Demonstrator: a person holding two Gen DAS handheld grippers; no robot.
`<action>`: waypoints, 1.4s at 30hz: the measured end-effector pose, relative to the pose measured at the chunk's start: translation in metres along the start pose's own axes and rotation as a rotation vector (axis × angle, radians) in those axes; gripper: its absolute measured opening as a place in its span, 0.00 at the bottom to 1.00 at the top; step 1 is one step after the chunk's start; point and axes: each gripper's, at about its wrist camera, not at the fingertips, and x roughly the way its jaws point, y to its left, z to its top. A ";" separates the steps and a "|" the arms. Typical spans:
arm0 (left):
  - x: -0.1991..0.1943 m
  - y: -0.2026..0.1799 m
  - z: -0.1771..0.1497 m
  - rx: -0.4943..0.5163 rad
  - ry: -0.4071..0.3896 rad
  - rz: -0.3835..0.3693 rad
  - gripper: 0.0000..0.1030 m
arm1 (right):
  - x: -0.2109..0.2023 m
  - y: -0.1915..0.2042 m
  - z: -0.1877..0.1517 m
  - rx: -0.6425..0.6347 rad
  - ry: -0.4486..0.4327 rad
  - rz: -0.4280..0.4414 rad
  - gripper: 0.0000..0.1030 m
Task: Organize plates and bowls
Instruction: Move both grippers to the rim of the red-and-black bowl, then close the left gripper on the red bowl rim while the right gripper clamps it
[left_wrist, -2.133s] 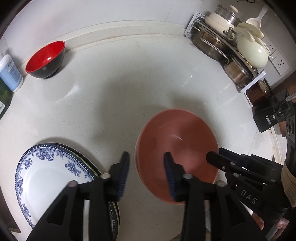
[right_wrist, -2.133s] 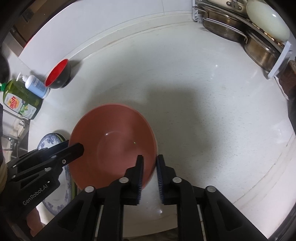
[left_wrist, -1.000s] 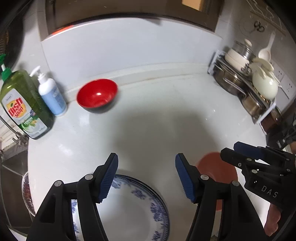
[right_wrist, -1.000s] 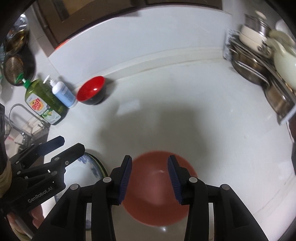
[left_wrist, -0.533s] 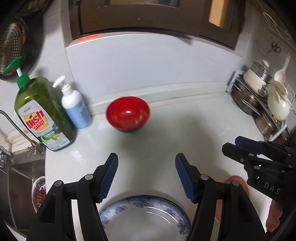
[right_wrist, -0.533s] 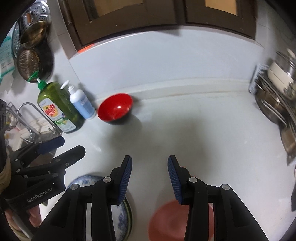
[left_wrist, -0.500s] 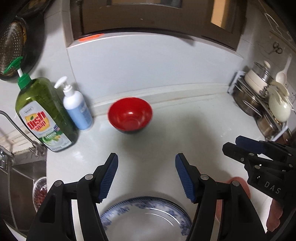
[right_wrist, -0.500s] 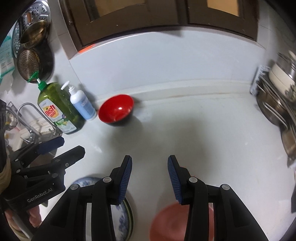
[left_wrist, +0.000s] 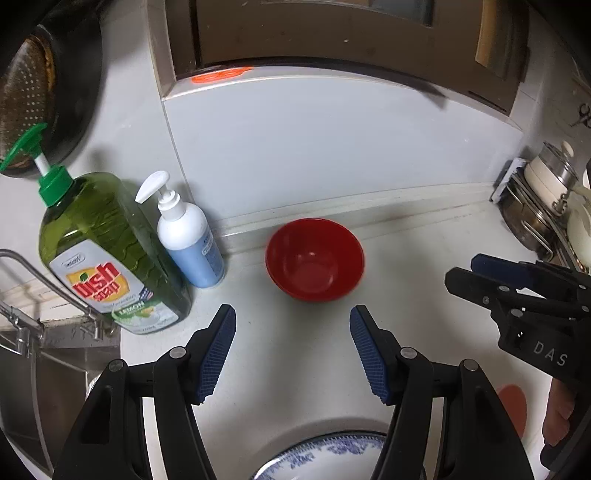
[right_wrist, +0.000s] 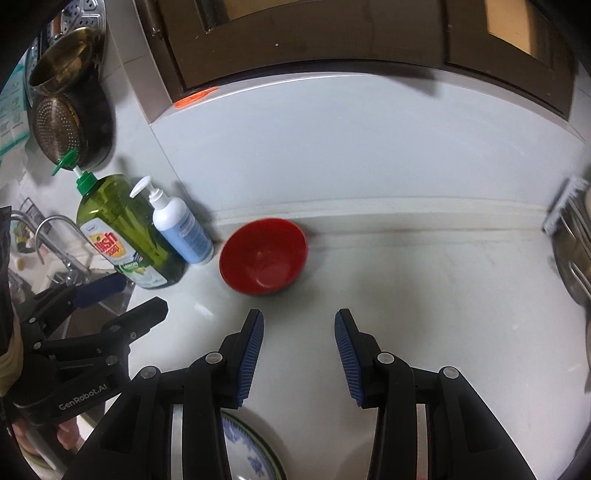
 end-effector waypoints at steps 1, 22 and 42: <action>0.004 0.003 0.003 -0.005 0.004 0.002 0.61 | 0.003 0.001 0.004 -0.002 0.000 0.001 0.40; 0.106 0.028 0.036 -0.002 0.115 -0.025 0.61 | 0.114 0.001 0.052 0.026 0.125 0.020 0.40; 0.170 0.023 0.053 -0.025 0.209 -0.006 0.33 | 0.180 -0.016 0.051 0.080 0.253 0.021 0.30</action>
